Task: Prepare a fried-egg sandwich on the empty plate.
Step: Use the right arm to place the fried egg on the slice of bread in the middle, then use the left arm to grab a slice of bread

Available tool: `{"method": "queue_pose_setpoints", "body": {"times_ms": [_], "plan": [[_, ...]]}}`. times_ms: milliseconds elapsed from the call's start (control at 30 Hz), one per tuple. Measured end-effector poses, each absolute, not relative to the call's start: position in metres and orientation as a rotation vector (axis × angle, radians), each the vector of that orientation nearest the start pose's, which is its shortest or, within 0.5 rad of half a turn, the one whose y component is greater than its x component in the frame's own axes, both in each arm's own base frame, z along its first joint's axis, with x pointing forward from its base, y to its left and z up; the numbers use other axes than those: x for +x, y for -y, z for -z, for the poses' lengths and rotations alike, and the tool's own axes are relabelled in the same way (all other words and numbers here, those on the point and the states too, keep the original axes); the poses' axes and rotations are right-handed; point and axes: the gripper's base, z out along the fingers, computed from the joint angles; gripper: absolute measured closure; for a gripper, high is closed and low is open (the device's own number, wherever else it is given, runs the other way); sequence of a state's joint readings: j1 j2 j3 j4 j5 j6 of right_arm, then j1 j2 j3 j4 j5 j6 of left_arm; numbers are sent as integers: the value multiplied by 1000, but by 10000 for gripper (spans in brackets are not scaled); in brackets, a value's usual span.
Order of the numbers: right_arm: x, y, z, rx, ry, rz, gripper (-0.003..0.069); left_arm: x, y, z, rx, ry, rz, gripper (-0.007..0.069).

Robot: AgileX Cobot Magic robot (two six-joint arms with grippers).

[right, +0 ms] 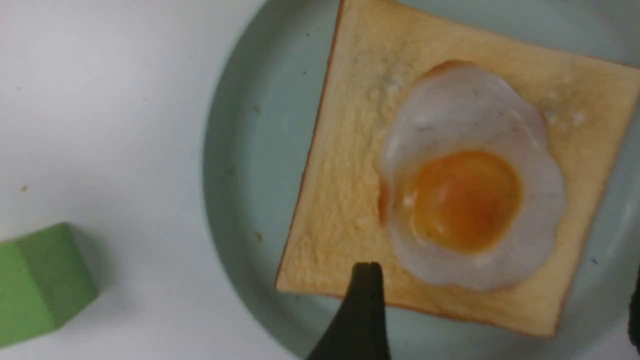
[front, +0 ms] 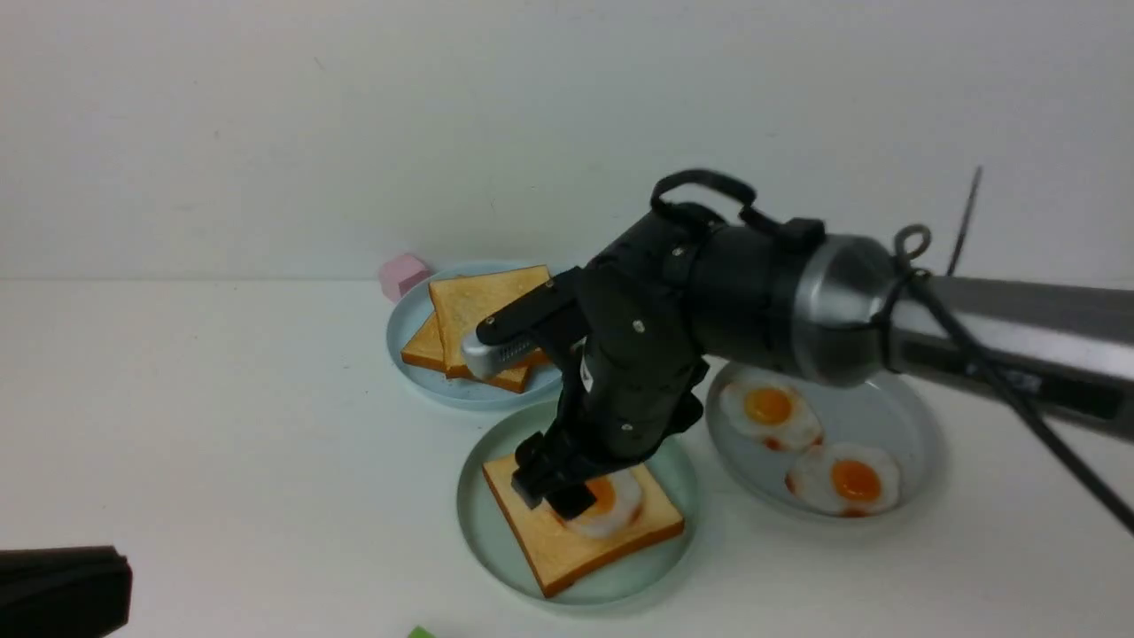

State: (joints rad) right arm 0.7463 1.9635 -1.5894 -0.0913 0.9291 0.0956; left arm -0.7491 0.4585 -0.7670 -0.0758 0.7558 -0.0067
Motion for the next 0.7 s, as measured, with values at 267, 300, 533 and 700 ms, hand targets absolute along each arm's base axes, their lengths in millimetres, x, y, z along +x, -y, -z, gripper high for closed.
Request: {"method": "queue_pose_setpoints", "body": {"times_ms": [267,300,533,700], "plan": [[253,-221,-359,-884,-2562,-100,266,109,105,-338,741,-2093,498,638],[241,-211,-376,-862,-2531,-129,331,124,117,-331,756,-2131,472,638],[164,-144,-417,-707,-2457,-285,643,211,141,-320,701,-2282,363,638],[112,-95,-419,-562,-2415,-362,666,291,141,-322,748,-2317,429,638]]}}
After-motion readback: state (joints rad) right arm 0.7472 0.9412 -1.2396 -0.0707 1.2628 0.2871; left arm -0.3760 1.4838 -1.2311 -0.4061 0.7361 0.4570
